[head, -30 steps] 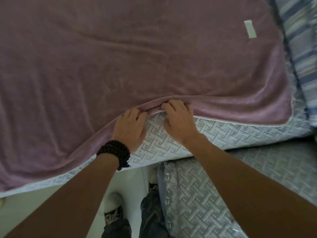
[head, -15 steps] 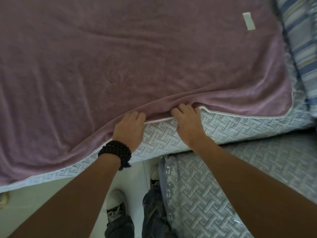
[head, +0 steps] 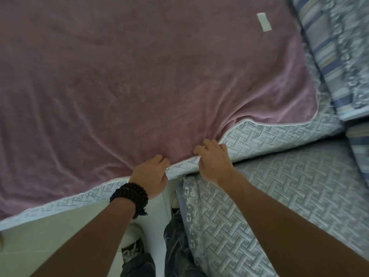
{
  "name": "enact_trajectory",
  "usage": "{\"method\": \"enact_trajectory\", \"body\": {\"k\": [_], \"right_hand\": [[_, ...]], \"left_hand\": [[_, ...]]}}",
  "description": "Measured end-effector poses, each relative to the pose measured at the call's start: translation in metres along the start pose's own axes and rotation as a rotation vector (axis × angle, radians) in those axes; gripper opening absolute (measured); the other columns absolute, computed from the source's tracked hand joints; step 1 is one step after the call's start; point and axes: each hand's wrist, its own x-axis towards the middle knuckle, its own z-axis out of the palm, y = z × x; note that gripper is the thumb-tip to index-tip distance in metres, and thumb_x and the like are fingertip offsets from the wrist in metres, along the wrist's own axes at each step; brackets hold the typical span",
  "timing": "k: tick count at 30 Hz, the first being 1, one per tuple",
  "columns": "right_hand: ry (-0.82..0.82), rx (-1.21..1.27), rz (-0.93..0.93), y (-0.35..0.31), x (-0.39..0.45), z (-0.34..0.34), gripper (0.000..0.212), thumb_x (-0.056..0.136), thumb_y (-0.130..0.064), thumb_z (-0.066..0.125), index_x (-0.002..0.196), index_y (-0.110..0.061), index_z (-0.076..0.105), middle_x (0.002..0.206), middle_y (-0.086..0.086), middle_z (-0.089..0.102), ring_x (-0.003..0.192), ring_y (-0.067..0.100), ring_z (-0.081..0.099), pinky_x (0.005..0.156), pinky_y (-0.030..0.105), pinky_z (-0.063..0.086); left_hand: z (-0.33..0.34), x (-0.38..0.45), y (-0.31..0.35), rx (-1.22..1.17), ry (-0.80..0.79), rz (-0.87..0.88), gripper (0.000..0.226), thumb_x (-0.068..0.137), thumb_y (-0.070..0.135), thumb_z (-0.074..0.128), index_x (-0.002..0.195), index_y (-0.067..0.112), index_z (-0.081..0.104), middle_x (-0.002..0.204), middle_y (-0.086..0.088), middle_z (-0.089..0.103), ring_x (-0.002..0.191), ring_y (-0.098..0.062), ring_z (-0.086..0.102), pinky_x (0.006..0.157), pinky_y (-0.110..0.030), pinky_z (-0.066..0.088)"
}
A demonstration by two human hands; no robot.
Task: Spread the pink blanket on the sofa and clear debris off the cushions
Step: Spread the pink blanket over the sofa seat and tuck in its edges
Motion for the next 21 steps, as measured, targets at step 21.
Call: {"method": "enact_trajectory", "body": {"k": [21], "right_hand": [[0.198,-0.006,0.323,0.220,-0.003,-0.056,0.048,0.079,-0.016,0.067,0.125,-0.019,0.054,0.123,0.009,0.055,0.112,0.028,0.051,0.093,0.047,0.039]], "left_hand": [[0.007,0.205,0.184,0.124,0.280,0.170,0.022,0.086,0.019,0.056,0.107,0.012,0.056,0.096,-0.006,0.056,0.086,-0.026,0.054,0.072,-0.042,0.051]]}}
